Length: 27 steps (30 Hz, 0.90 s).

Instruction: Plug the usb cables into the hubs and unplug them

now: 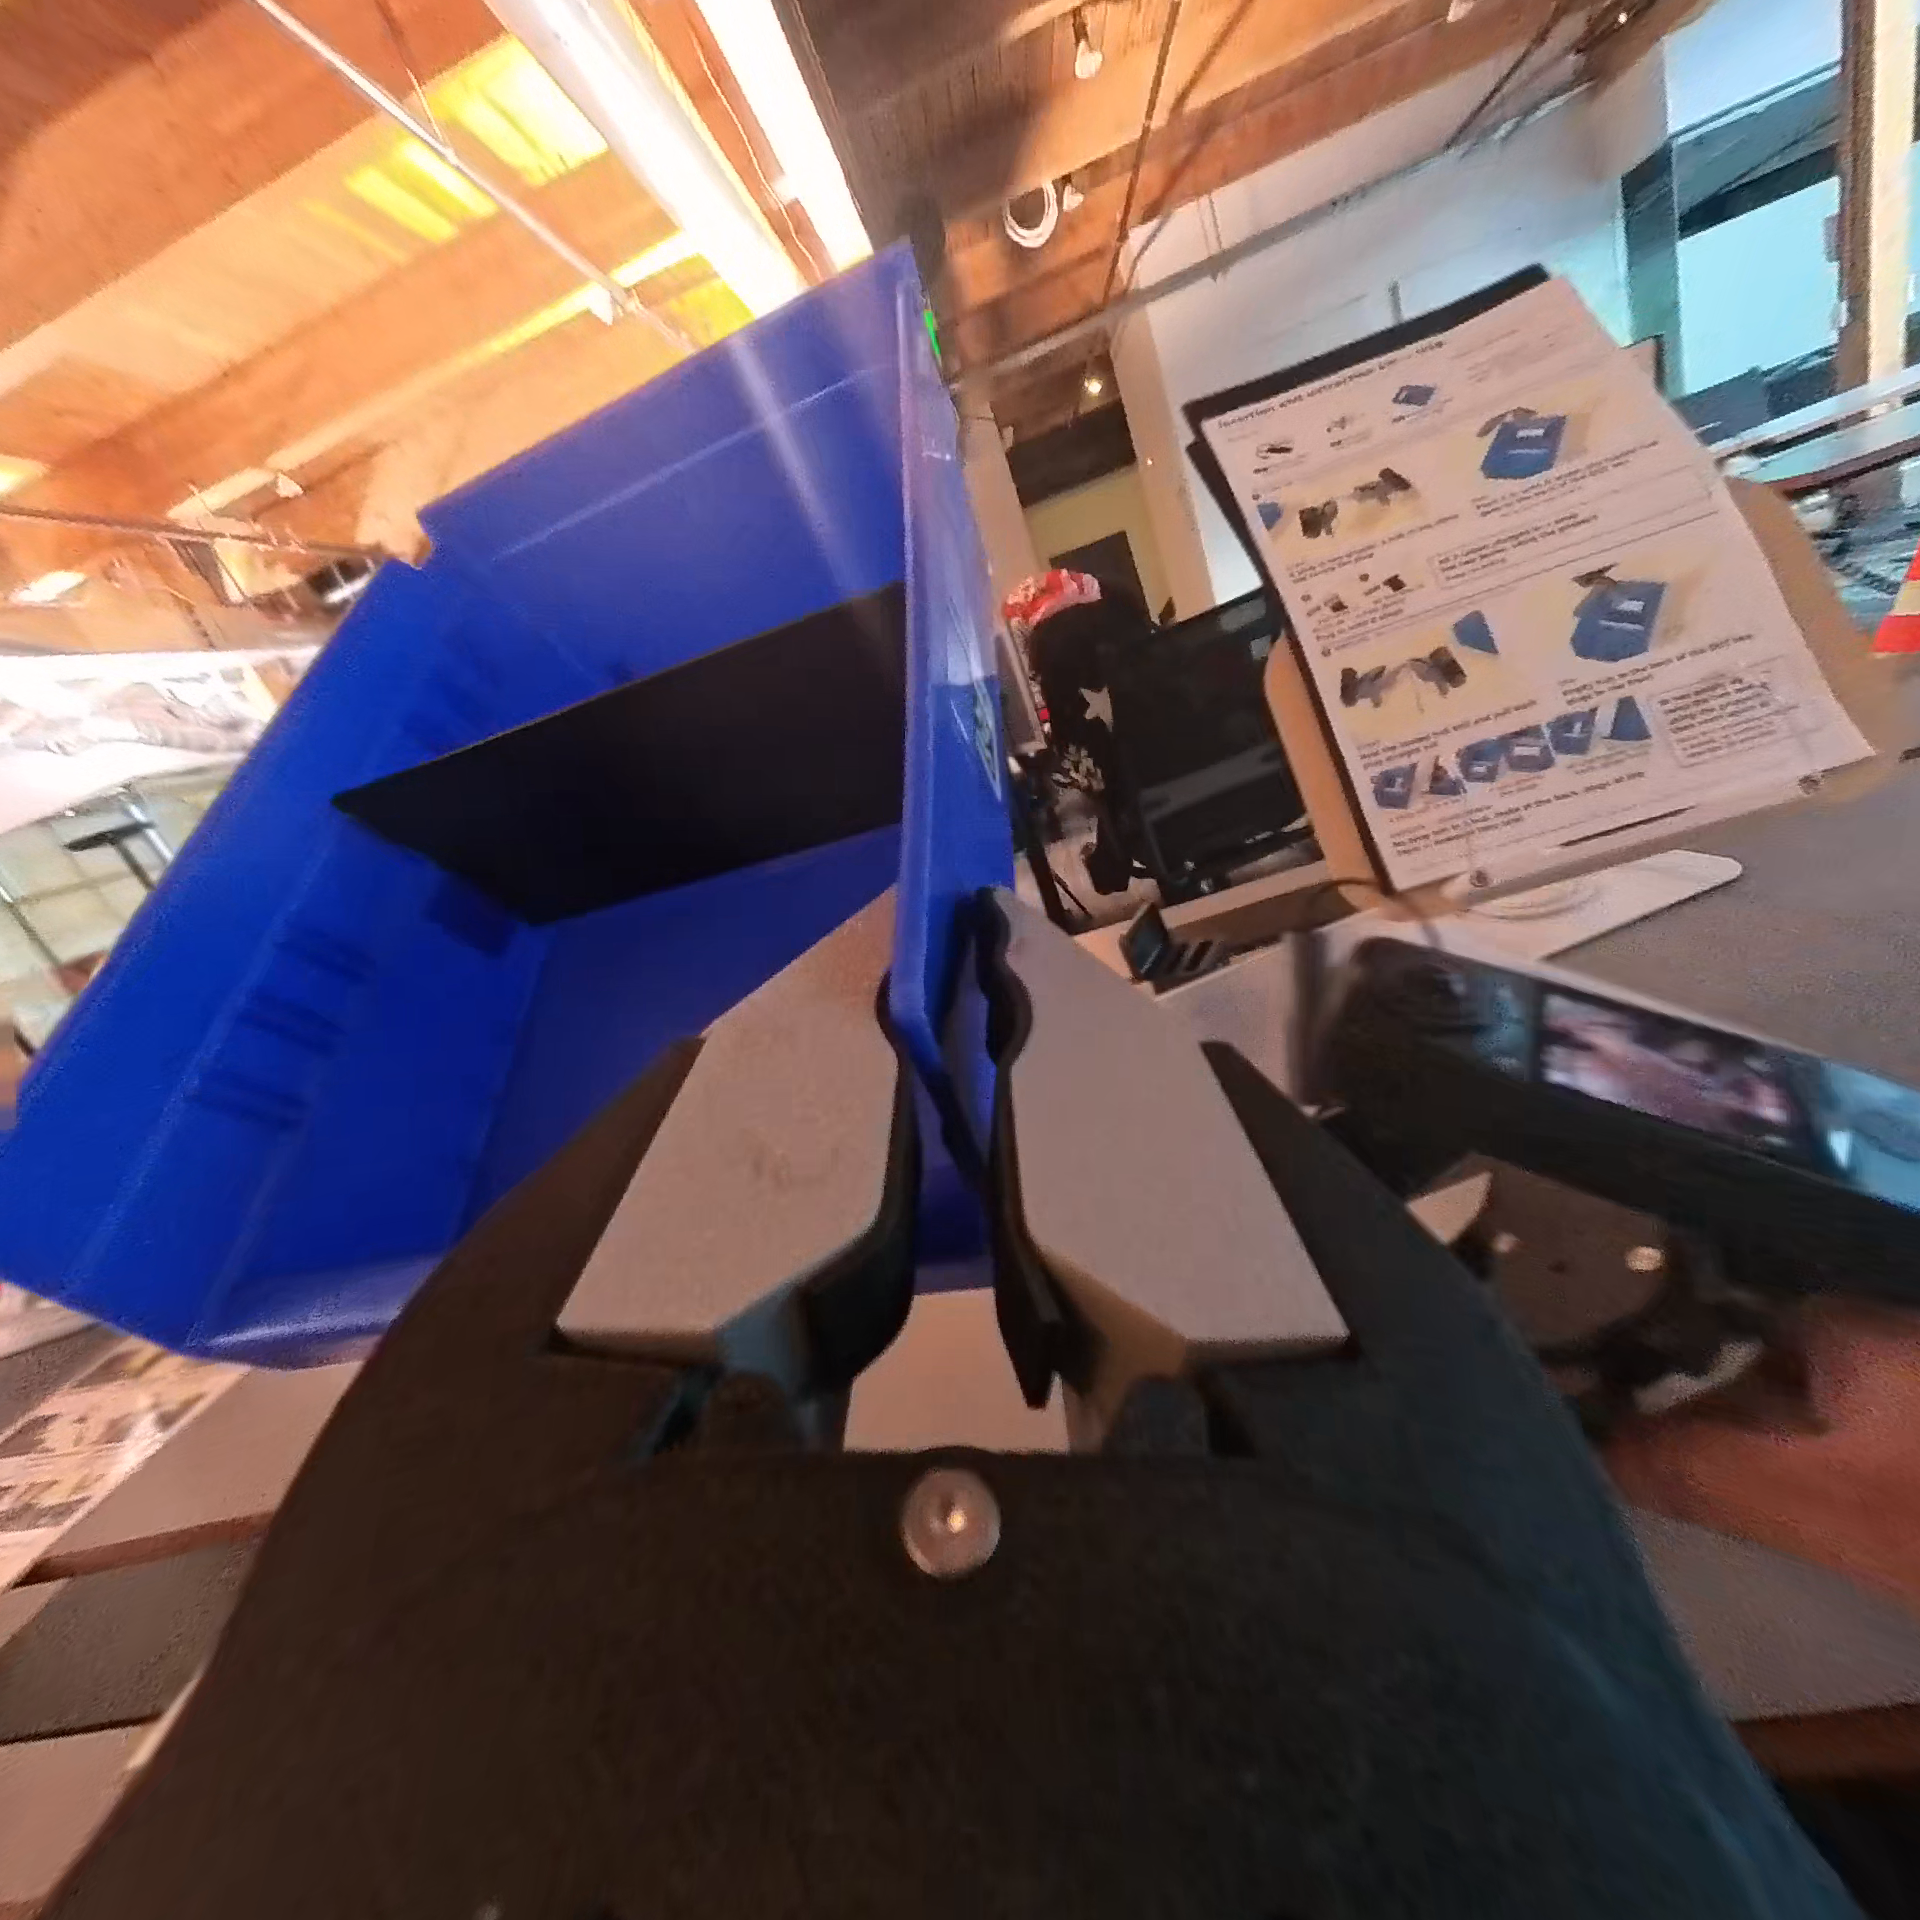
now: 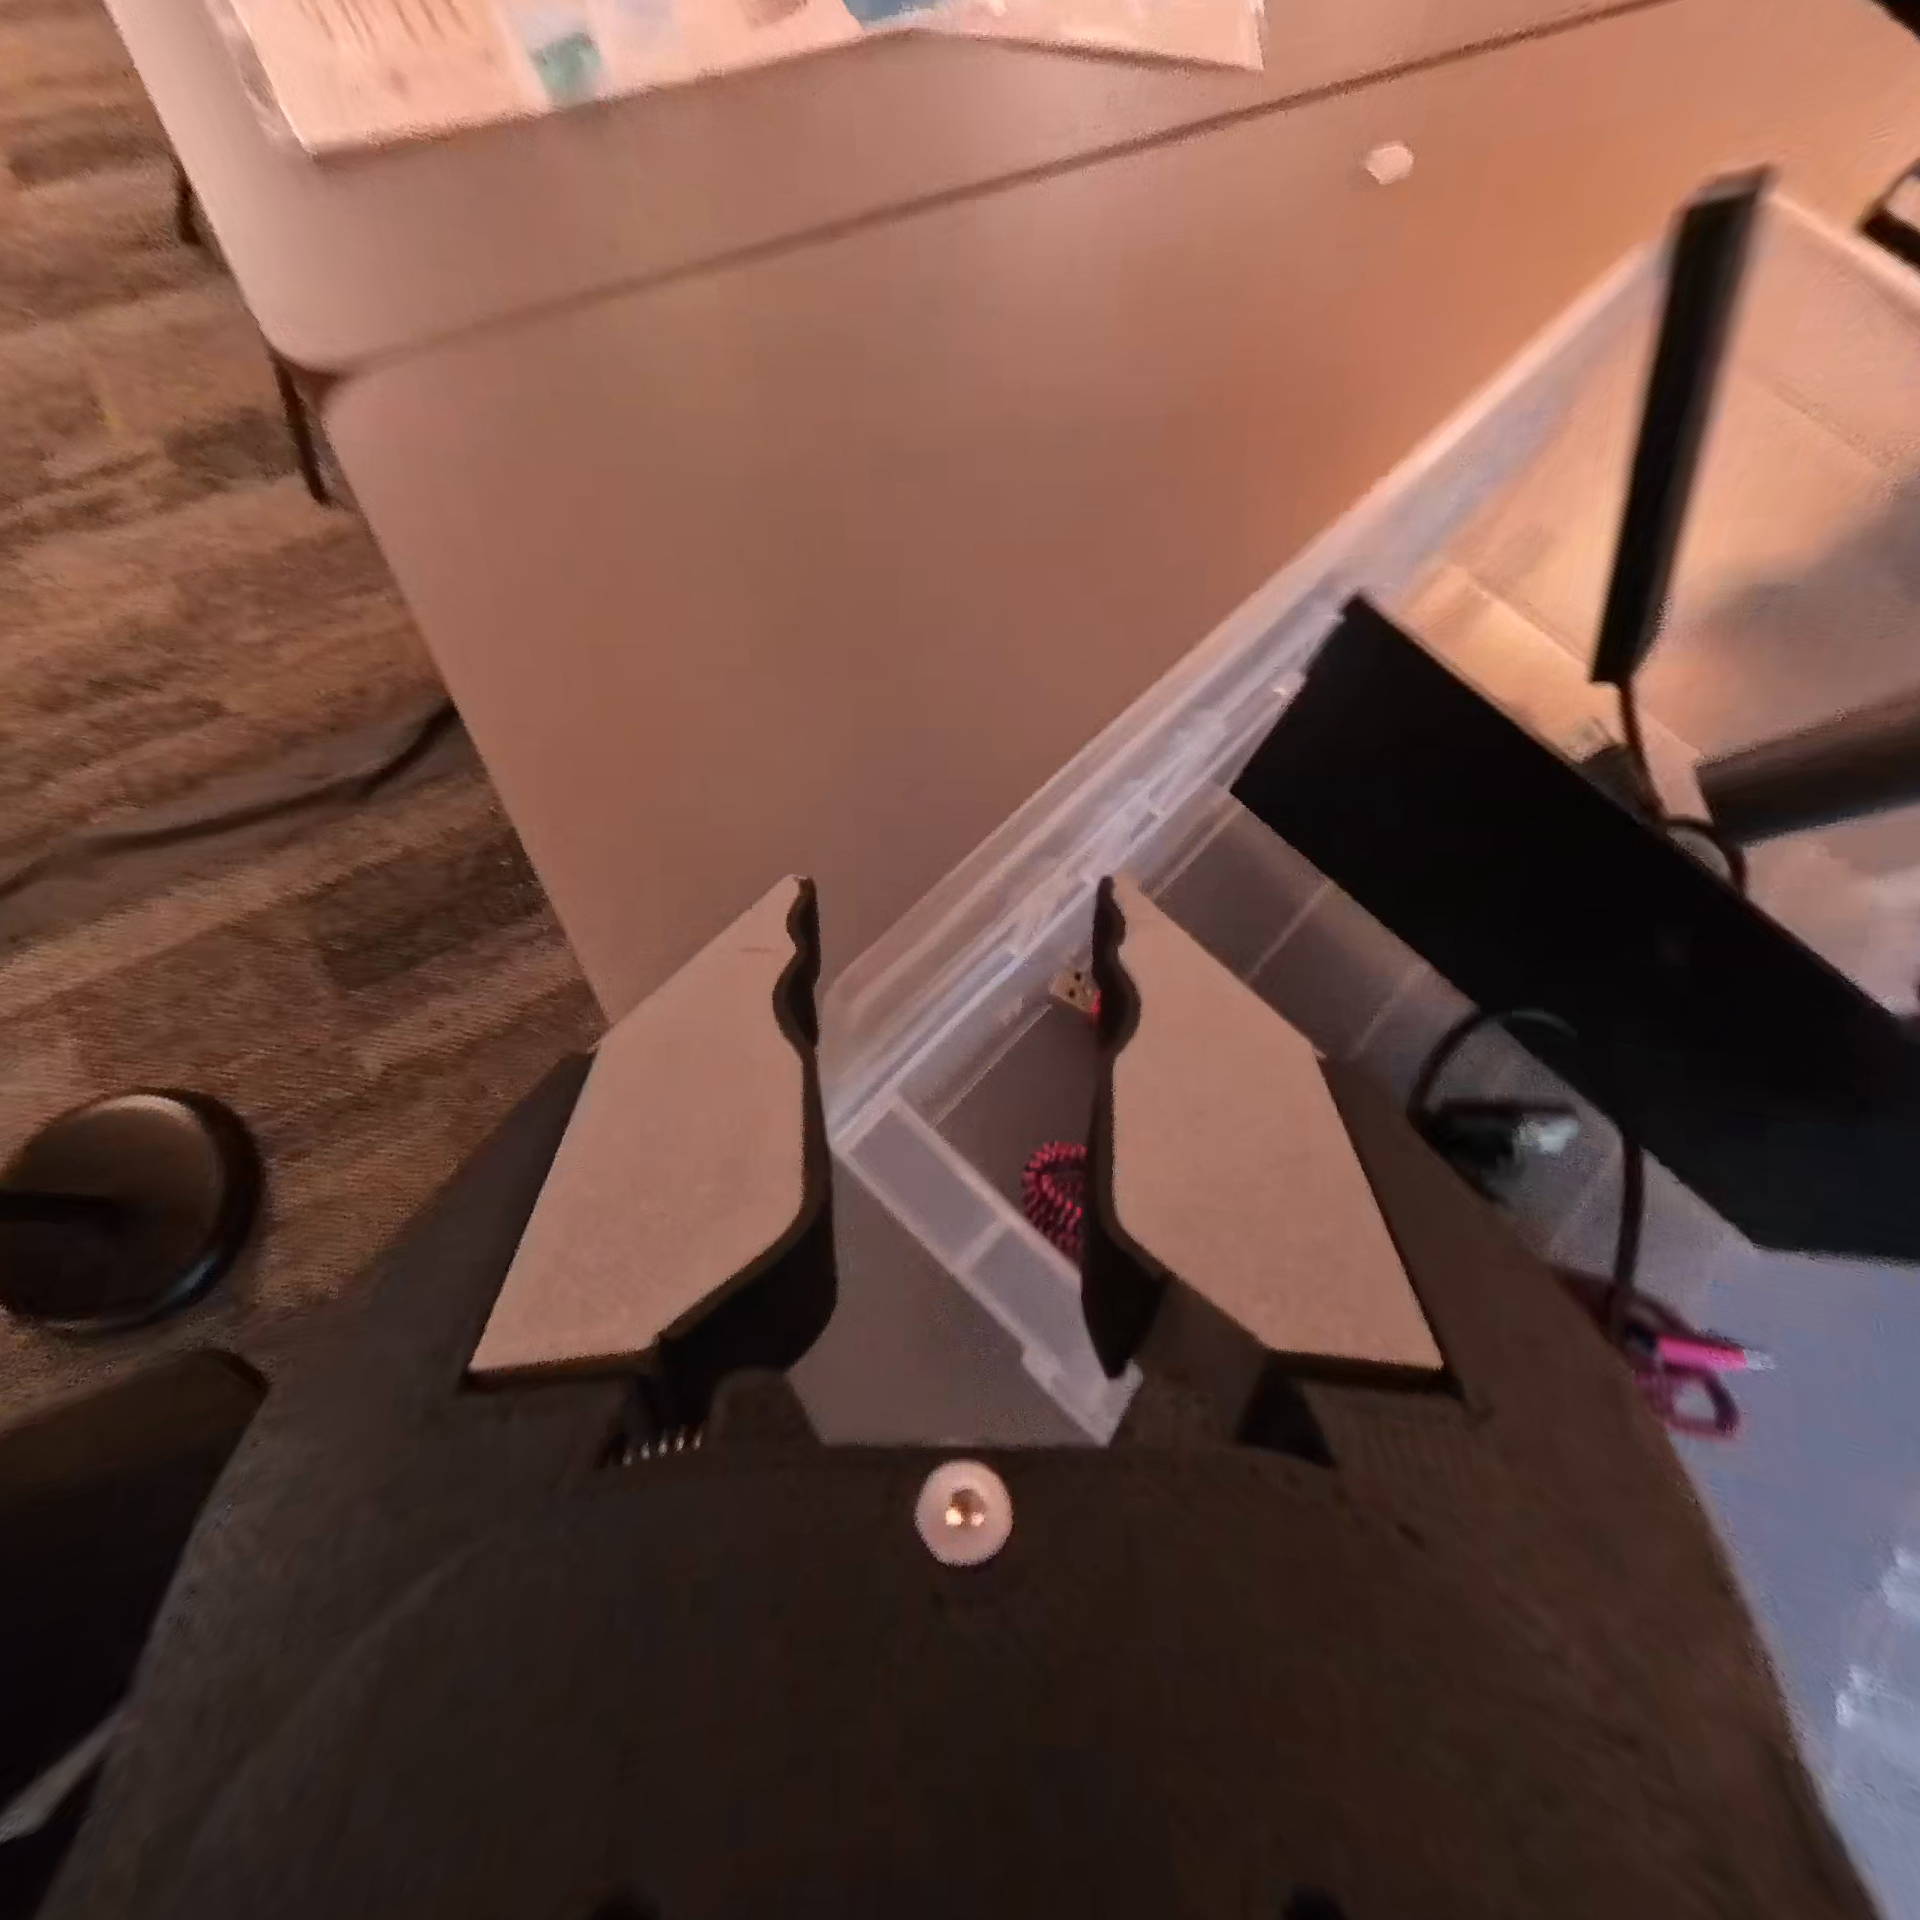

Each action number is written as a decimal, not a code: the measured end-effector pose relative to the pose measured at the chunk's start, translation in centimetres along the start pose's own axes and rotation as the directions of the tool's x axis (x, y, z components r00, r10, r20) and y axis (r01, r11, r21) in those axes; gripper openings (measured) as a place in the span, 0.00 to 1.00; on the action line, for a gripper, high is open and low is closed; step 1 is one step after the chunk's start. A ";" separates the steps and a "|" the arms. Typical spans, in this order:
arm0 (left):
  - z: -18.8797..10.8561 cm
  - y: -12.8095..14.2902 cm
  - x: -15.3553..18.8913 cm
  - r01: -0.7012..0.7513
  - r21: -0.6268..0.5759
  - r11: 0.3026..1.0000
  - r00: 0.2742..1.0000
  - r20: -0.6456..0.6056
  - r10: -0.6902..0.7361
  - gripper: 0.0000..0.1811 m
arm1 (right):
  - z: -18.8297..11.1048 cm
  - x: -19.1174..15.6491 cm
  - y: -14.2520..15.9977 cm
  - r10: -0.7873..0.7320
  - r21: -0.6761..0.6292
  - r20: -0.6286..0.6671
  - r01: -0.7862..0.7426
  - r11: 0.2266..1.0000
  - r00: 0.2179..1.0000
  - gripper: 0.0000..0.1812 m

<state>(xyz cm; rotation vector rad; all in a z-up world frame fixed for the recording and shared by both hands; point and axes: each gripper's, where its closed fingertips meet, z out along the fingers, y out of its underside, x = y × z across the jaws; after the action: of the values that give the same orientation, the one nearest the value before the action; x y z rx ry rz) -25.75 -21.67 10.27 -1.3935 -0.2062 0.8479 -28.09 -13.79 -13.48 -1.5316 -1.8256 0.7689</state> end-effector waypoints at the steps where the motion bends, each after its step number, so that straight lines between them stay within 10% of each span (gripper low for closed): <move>1: -0.3 -0.4 0.1 -0.014 0.007 1.000 1.000 0.008 0.014 0.03 | -0.3 -0.6 -1.0 0.006 0.017 0.014 -0.007 1.000 1.000 0.30; 5: -1.1 -1.8 0.9 -0.076 0.037 0.996 0.997 0.000 0.076 0.03 | -5.4 -1.5 -2.7 -0.047 0.150 0.086 0.034 0.988 0.995 0.36; 11: -1.0 -3.9 6.4 -0.081 0.094 0.992 0.982 -0.163 0.095 0.02 | -16.1 2.6 4.0 -0.110 0.151 0.145 0.088 0.985 0.983 0.32; 19: -0.4 -4.4 19.7 -0.124 0.069 0.990 0.878 -0.458 0.142 0.03 | -29.5 16.1 18.8 0.089 0.052 0.007 -0.089 0.995 0.996 0.31; 27: -0.1 -2.4 37.9 -0.237 0.077 0.968 0.671 -0.708 0.221 0.03 | -40.2 21.8 20.2 0.201 0.284 -0.086 -0.169 0.944 0.976 0.25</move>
<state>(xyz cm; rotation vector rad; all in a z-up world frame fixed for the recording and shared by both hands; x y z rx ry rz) 1.69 2.24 -0.63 -1.6945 0.5838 0.4400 12.66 12.48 -1.45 -1.5418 -1.4375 0.9594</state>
